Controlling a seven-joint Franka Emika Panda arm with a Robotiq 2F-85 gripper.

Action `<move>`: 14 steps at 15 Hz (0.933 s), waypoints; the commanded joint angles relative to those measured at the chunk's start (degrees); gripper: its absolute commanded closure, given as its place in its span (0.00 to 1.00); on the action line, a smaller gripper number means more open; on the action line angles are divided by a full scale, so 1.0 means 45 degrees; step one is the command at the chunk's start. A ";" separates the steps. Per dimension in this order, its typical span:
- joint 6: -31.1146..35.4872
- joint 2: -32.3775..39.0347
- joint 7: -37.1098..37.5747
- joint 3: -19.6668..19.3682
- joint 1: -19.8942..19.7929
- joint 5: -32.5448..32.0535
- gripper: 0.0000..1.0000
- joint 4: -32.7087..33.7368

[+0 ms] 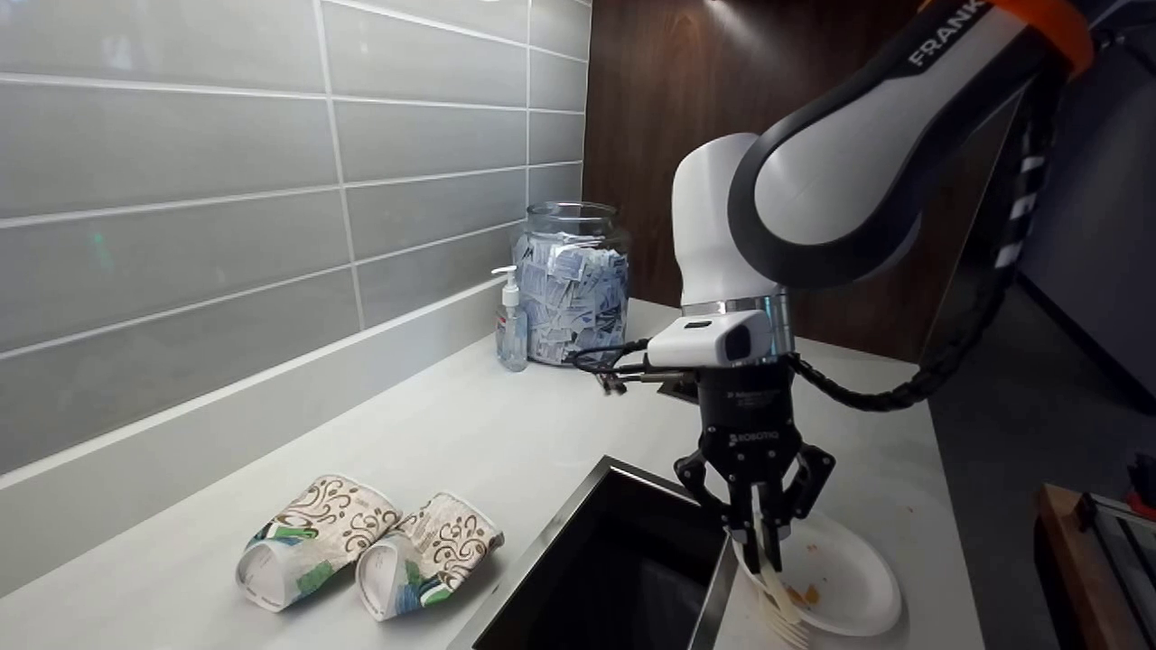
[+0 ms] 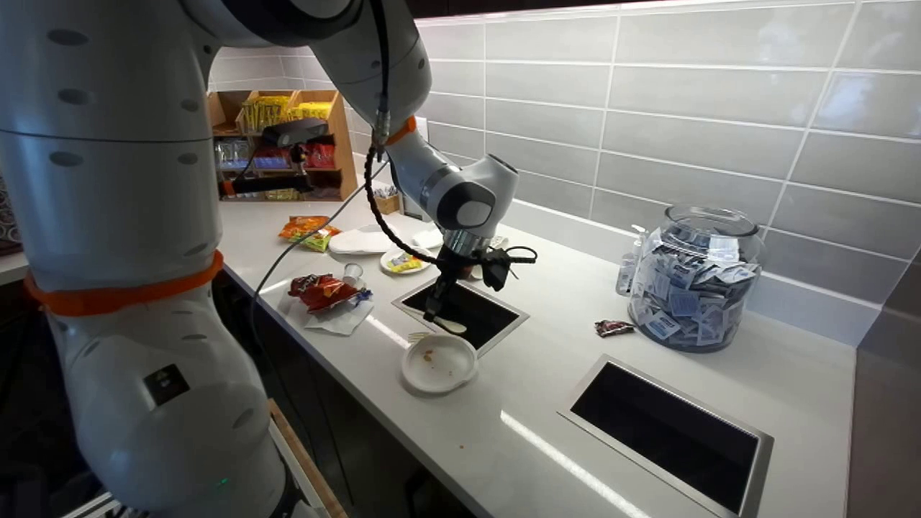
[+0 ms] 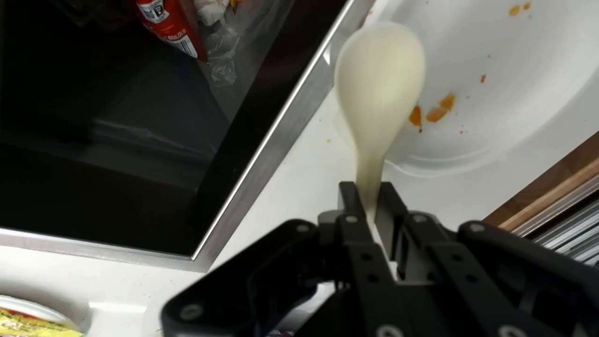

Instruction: Use the spoon to push the big, orange piece into the bin

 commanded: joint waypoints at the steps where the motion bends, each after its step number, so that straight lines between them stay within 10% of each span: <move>1: 0.0621 -0.1161 0.0913 0.0091 0.0072 0.0307 0.97 -0.0858; 14: 0.3338 -0.4335 0.6534 -0.0428 0.0464 0.1876 0.97 -0.3966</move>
